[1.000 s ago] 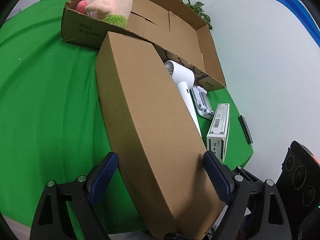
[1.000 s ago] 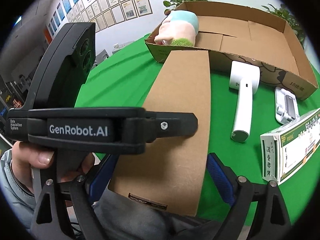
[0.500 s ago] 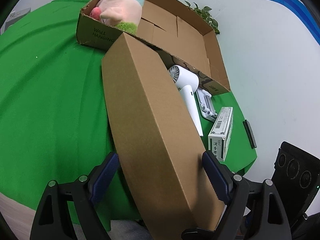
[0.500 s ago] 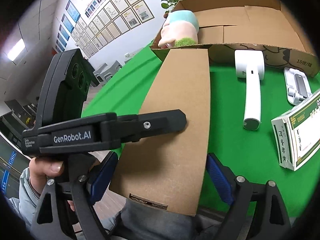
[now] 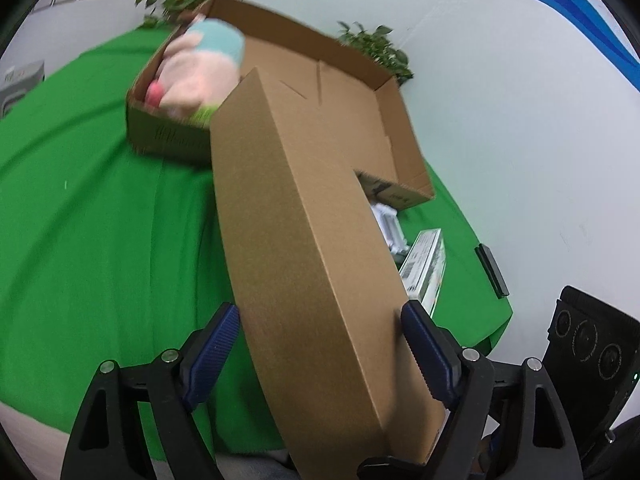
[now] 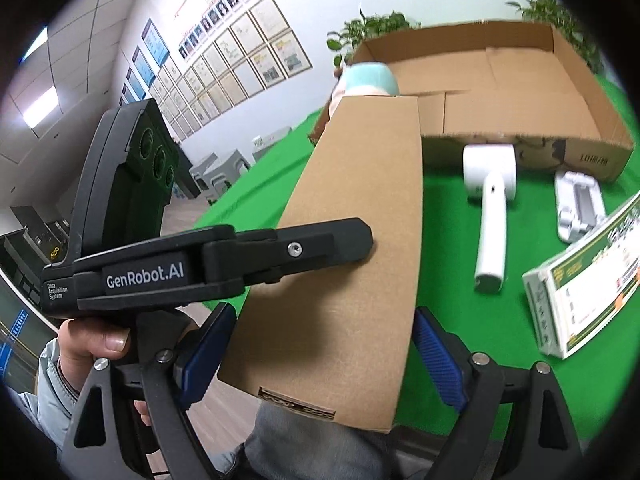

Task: Organize objects
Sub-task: 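Grasp the long brown box with the right gripper and lift it, then lower the brown box into the tray beside the plush pig, open right gripper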

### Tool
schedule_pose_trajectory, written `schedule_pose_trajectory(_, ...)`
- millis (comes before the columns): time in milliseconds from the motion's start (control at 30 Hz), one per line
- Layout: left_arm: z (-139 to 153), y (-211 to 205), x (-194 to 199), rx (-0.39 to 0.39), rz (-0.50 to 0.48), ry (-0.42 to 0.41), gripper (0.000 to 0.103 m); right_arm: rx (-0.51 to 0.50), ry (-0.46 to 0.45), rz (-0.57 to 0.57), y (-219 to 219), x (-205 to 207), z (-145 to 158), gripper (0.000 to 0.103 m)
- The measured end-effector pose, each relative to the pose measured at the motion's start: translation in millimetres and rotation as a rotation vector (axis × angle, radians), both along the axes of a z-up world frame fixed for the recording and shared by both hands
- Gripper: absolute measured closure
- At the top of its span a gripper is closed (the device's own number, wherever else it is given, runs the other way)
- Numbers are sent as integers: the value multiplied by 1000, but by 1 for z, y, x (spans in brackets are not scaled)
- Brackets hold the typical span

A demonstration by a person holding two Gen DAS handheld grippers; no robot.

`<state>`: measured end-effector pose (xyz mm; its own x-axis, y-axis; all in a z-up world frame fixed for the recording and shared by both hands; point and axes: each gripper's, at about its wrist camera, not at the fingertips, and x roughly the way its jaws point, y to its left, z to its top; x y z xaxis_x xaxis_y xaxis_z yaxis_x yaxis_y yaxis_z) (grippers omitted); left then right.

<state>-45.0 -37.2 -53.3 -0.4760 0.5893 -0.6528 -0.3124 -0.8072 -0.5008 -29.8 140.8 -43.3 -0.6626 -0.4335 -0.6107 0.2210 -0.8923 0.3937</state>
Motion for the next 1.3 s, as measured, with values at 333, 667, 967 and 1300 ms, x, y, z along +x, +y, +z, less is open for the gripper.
schedule_pose_trajectory(333,29,10,-9,-23,-19,83,25,30,67,-20,2,-4,13,15)
schedule_pose_trajectory(667,60,19,-31,-18,-24,170,25,65,156,-45,9,-23,38,15)
schedule_pose_trajectory(967,117,35,-88,-35,-74,309,25,100,250,-100,25,-68,74,15)
schedule_pose_trajectory(1300,141,42,-158,-5,-109,312,25,129,251,-130,39,-122,85,15)
